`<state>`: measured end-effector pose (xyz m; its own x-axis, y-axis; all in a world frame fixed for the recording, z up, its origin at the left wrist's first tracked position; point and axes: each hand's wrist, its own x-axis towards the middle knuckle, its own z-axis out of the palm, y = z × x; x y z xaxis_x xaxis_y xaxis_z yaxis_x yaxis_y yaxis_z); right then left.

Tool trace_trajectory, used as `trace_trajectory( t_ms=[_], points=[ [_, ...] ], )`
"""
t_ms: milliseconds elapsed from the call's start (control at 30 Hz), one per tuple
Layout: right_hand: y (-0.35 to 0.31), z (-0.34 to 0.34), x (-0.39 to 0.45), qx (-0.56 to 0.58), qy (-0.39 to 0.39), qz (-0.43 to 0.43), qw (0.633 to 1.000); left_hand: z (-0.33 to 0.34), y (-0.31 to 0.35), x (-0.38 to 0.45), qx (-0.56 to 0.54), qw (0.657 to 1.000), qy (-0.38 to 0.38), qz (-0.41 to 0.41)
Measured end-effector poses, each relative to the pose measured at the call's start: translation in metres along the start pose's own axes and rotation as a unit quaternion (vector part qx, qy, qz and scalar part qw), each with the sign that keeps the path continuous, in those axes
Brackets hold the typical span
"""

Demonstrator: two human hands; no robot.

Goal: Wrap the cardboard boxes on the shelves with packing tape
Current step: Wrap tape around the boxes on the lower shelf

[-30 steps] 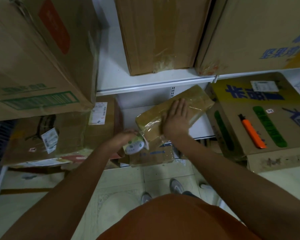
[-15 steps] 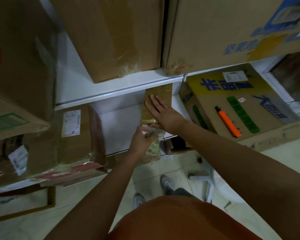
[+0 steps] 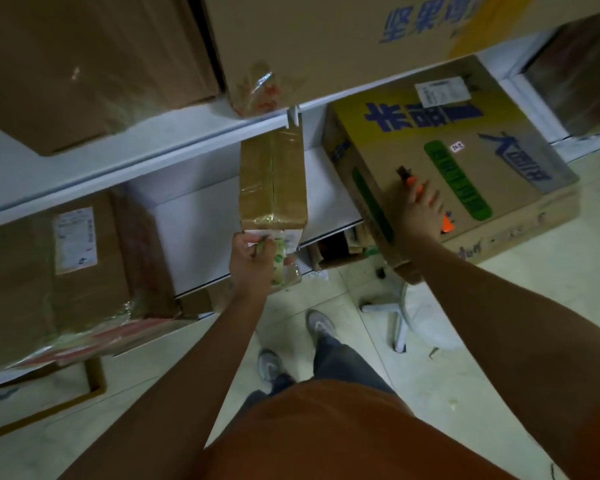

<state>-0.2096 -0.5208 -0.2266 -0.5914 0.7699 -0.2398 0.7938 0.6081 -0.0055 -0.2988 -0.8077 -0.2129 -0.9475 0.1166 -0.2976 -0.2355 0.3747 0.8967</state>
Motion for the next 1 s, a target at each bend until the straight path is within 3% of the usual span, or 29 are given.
trace_trajectory(
  t_ms=[100, 267, 400, 500, 600, 667, 833, 1000],
  points=[
    [0.021, 0.010, 0.009, 0.033, -0.032, 0.060, 0.997, 0.001, 0.002, -0.001, 0.000, 1.000, -0.004, -0.012],
    [0.001, -0.002, -0.016, 0.160, -0.029, 0.038, 0.986, 0.002, 0.006, -0.004, 0.015, 1.000, 0.001, -0.025],
    [-0.066, -0.023, -0.065, 0.311, 0.062, -0.107, 0.942, 0.004, 0.009, -0.008, 0.059, 0.998, 0.011, -0.020],
    [-0.119, -0.050, -0.093, 0.401, 0.050, -0.190, 0.895, 0.002, 0.006, -0.013, 0.070, 0.997, -0.016, -0.021],
    [-0.147, -0.056, -0.105, 0.320, 0.030, -0.265, 0.909, -0.007, 0.002, -0.014, 0.072, 0.997, -0.029, -0.017],
    [-0.156, -0.049, -0.105, 0.236, 0.062, -0.293, 0.924, -0.016, -0.011, -0.008, 0.091, 0.995, -0.037, -0.003],
    [-0.175, -0.050, -0.095, 0.170, 0.097, -0.310, 0.930, -0.030, -0.007, -0.007, 0.138, 0.988, -0.074, -0.016],
    [-0.168, -0.062, -0.101, 0.118, 0.096, -0.302, 0.941, -0.039, -0.006, -0.007, 0.060, 0.987, -0.143, -0.049]
  ],
)
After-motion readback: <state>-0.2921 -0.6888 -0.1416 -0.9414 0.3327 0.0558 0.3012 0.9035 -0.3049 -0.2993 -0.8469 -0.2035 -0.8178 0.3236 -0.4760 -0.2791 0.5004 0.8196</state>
